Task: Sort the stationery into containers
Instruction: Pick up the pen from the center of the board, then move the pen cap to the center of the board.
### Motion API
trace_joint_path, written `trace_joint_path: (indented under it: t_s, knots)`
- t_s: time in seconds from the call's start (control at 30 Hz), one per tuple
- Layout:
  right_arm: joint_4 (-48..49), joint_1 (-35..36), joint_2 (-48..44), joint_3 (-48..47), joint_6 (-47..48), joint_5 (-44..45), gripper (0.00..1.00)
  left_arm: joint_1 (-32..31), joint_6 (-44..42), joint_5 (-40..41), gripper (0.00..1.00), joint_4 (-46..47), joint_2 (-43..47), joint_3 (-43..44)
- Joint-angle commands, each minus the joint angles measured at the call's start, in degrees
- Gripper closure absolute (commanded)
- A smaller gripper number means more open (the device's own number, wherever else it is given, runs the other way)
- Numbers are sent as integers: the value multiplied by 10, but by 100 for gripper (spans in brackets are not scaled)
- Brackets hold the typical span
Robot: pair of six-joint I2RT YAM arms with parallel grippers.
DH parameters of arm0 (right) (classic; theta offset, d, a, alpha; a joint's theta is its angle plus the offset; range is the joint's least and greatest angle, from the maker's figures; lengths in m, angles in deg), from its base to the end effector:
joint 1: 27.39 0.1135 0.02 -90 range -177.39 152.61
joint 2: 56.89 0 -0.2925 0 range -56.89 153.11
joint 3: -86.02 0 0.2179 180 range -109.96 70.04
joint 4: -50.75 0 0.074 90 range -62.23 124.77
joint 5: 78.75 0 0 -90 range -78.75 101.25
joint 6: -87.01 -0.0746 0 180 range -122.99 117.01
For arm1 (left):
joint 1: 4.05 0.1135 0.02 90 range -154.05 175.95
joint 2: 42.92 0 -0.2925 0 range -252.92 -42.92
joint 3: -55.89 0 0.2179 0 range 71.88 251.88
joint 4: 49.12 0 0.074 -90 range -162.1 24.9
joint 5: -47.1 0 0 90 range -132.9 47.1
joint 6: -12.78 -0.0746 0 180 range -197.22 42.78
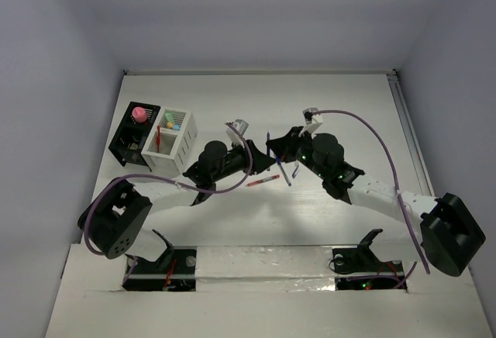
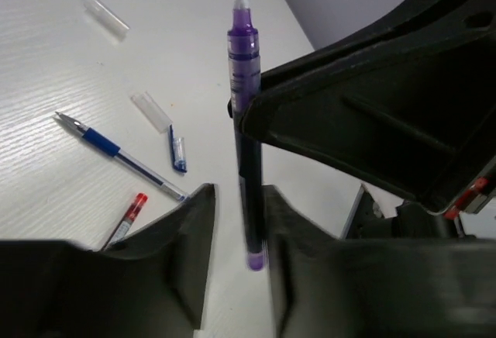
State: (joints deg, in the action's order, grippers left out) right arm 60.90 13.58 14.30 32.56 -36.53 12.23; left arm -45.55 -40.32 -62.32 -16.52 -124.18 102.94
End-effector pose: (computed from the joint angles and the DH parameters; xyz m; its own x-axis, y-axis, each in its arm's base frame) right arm 0.2127 0.1830 0.3044 -0.4382 0.3512 -0.8275 -0.4807 0.6863 0.5458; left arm 0.2083 -0.2174 0.2760 -0.5415 -0.2770 -0.7938 0.6862 0.3999 -0.6077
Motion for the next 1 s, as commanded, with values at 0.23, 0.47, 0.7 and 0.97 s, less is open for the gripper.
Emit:
trace_joint_path:
  t_s: [0.23, 0.47, 0.7, 0.97]
  knots:
    - [18, 10, -16, -1, -1, 10, 100, 3, -23, 6, 100, 11, 14, 29]
    - [-114, 10, -31, -49, 15, 40, 58, 3, -47, 29, 100, -21, 37, 19]
    - [-214, 3, -86, -55, 37, 104, 63, 8, -73, 60, 100, -44, 71, 12]
    - [-324, -120, 12, -122, 69, 87, 77, 8, -88, 64, 100, -45, 108, -18]
